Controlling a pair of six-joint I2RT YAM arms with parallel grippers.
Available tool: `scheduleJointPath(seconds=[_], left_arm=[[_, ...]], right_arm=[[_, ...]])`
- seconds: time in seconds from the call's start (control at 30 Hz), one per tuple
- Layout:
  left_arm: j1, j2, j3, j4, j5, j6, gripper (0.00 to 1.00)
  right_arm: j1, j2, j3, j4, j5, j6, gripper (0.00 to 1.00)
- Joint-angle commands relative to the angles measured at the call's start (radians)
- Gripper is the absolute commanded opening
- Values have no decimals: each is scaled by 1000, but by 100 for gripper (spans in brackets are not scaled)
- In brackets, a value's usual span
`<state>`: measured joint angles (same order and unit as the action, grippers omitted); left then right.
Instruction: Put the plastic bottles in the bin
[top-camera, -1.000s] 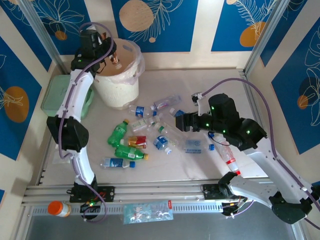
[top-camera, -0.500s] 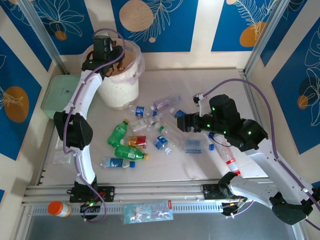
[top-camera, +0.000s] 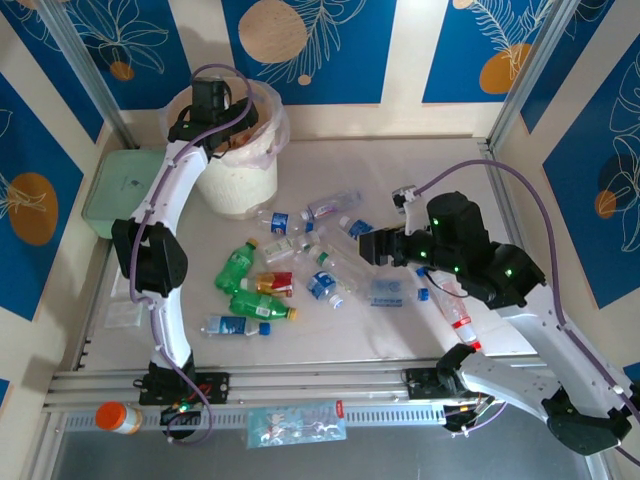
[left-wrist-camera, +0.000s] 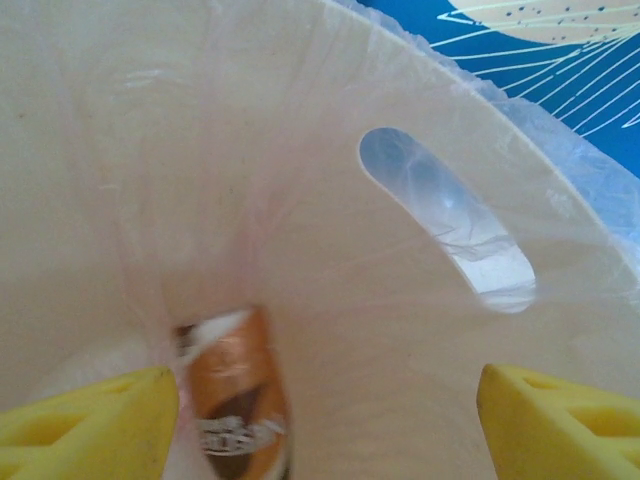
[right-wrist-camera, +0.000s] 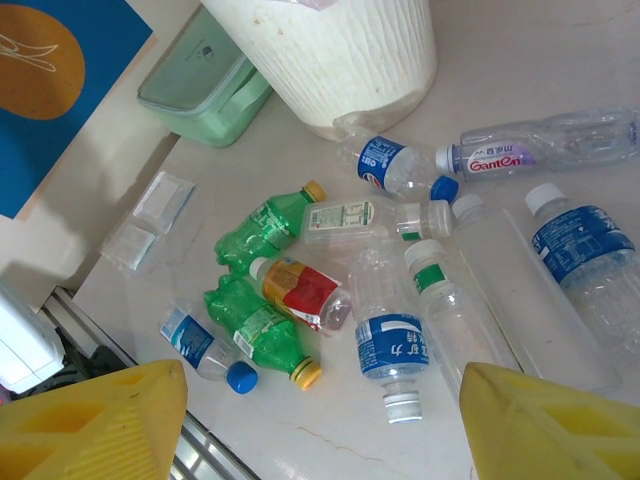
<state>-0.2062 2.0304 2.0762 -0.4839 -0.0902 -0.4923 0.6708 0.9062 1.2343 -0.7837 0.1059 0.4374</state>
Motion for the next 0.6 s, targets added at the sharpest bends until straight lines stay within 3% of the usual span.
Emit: scheduleJointPath(seconds=[0.0,0.3,0.57], left_arm=[[-1,-71,-6,-20,7,3,78],[-80,-316,-92,-44,-40,90,75],[-134,-676,-505,-21,-30,-44,71]], right_arm=[[-2,-22,11,-28,21,-19,73],[-2,-31,11,-62,24,-9,73],[6,-35,-36,-108,-12,19,72]])
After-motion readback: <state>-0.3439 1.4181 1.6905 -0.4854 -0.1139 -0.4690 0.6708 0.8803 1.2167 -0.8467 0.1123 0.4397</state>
